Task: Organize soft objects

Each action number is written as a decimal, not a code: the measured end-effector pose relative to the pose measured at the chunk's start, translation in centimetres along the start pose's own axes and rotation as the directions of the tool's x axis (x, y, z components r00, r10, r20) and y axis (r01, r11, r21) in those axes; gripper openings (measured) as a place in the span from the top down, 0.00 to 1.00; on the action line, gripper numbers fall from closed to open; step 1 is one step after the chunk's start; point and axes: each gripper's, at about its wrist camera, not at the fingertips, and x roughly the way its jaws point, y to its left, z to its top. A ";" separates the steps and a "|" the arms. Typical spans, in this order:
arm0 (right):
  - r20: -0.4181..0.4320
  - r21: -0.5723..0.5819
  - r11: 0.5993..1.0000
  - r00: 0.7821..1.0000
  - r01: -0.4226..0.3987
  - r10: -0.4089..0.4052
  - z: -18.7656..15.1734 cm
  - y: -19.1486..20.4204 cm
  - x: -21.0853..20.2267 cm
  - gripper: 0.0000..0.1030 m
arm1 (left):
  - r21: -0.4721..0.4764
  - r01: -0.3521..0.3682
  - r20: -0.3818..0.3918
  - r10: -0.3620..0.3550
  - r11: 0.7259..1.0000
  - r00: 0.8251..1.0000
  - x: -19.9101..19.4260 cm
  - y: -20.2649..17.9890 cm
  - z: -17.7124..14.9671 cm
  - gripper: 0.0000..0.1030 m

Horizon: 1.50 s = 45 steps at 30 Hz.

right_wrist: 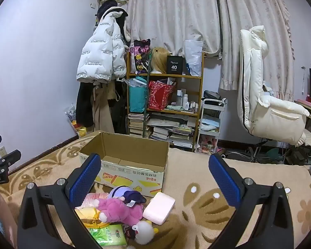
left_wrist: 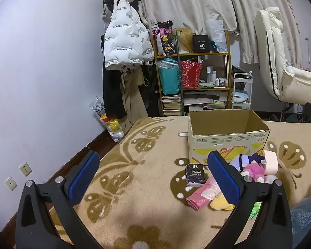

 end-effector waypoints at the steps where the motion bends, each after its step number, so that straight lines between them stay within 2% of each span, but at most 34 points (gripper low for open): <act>1: -0.001 -0.001 1.000 1.000 0.000 0.000 0.0 0.0 0.0 0.00 | -0.001 0.002 -0.001 -0.002 1.000 1.000 0.0 0.0 0.0 0.00; 8: 0.000 0.002 1.000 1.000 0.011 -0.011 -0.1 0.0 0.0 0.00 | -0.007 0.008 -0.005 -0.008 1.000 1.000 0.0 0.0 0.0 0.00; 12: 0.013 -0.004 0.999 0.999 0.044 -0.044 0.0 -0.1 -0.3 0.00 | -0.008 0.007 -0.010 -0.007 1.000 1.000 0.2 0.4 0.1 0.00; 45: 0.001 -0.012 0.999 0.999 0.042 -0.042 -0.6 0.5 0.3 0.00 | -0.009 0.006 -0.016 -0.007 1.000 1.000 0.4 0.2 -0.1 0.00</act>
